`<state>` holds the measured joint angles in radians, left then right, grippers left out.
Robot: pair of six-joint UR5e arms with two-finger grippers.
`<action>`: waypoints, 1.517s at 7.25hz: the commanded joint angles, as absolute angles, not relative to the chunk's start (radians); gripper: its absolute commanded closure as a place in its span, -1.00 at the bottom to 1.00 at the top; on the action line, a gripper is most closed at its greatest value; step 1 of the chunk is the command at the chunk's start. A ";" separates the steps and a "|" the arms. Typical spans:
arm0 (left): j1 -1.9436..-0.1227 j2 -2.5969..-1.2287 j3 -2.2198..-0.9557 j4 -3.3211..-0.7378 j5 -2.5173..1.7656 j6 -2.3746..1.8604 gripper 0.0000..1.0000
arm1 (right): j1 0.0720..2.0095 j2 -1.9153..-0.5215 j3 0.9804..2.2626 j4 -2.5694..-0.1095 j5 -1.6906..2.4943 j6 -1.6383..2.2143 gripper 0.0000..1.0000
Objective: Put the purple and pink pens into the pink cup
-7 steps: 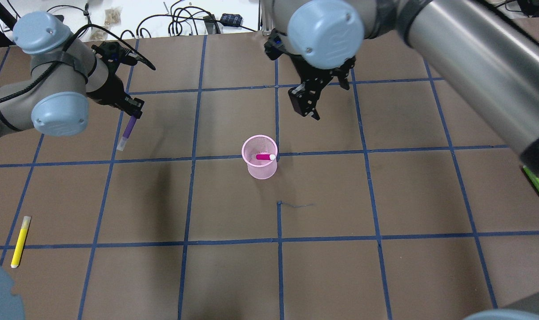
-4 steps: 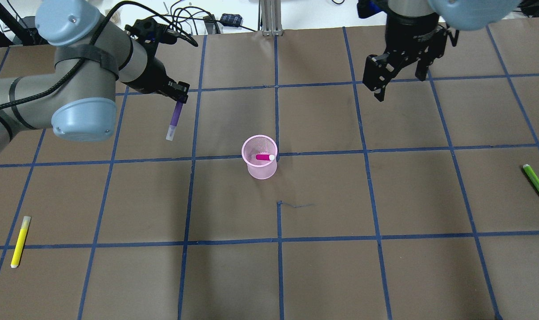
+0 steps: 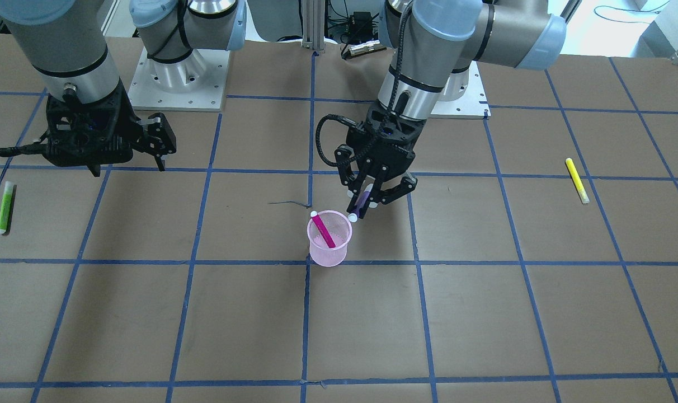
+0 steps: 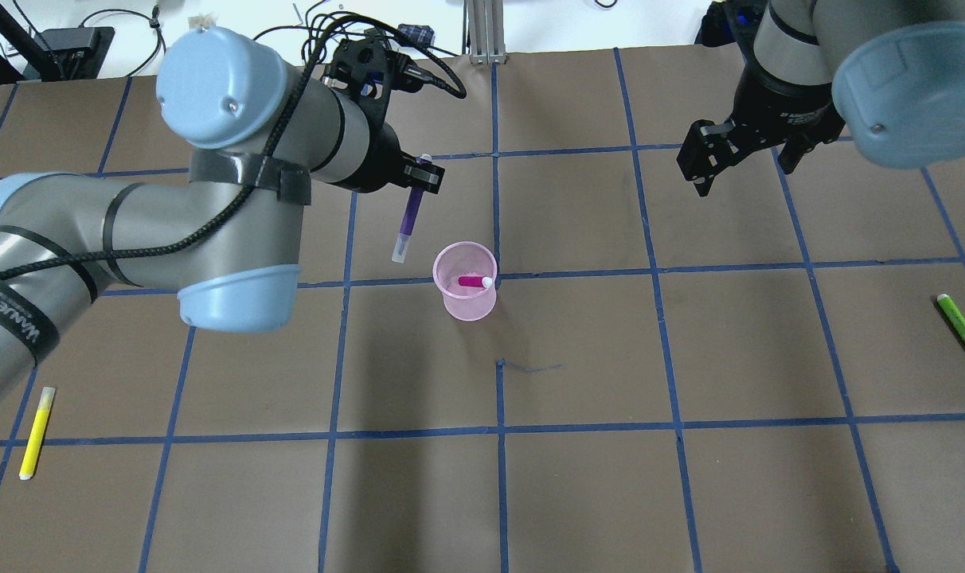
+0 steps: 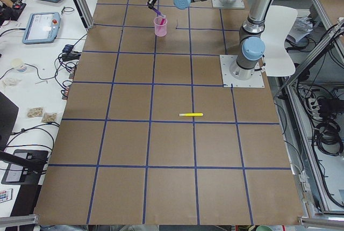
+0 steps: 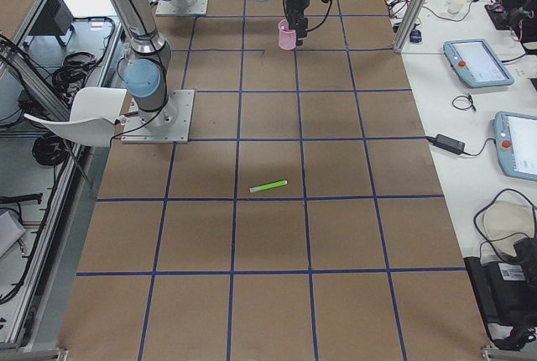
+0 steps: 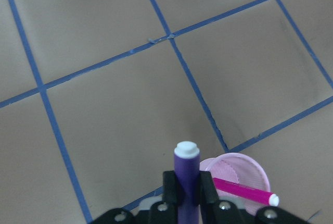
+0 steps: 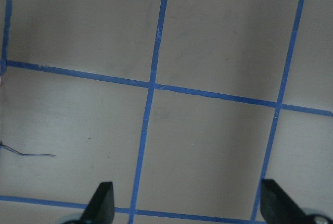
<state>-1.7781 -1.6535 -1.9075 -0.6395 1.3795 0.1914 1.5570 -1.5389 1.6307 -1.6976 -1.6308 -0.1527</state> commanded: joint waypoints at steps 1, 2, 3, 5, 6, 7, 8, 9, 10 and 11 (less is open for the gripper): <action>-1.809 -1.681 -2.032 -0.323 1.379 0.143 1.00 | 1.552 -1.554 1.649 -1.698 -1.531 -0.040 -1.00; -1.810 -1.684 -2.039 -0.283 1.379 0.141 1.00 | 1.540 -1.554 1.641 -1.700 -1.532 -0.038 -1.00; -1.812 -1.689 -2.054 -0.235 1.379 0.146 1.00 | 1.528 -1.554 1.643 -1.712 -1.531 -0.035 -1.00; -1.815 -1.736 -2.092 -0.114 1.381 0.143 1.00 | 1.526 -1.569 1.634 -1.697 -1.549 0.003 -1.00; -1.815 -1.767 -2.094 -0.089 1.379 0.143 1.00 | 1.529 -1.584 1.634 -1.680 -1.584 0.122 -1.00; -1.818 -1.804 -2.097 -0.031 1.378 0.141 1.00 | 1.534 -1.586 1.635 -1.677 -1.598 0.162 -1.00; -1.833 -1.830 -2.100 0.032 1.381 0.141 1.00 | 1.534 -1.586 1.628 -1.649 -1.598 0.164 -1.00; -1.850 -1.853 -2.099 0.085 1.382 0.118 1.00 | 1.535 -1.588 1.615 -1.619 -1.598 0.164 -1.00; -1.856 -1.864 -2.100 0.106 1.381 0.095 1.00 | 1.536 -1.582 1.627 -1.617 -1.597 0.160 -1.00; -1.853 -1.865 -2.111 0.104 1.381 0.095 1.00 | 1.532 -1.580 1.629 -1.617 -1.598 0.152 -1.00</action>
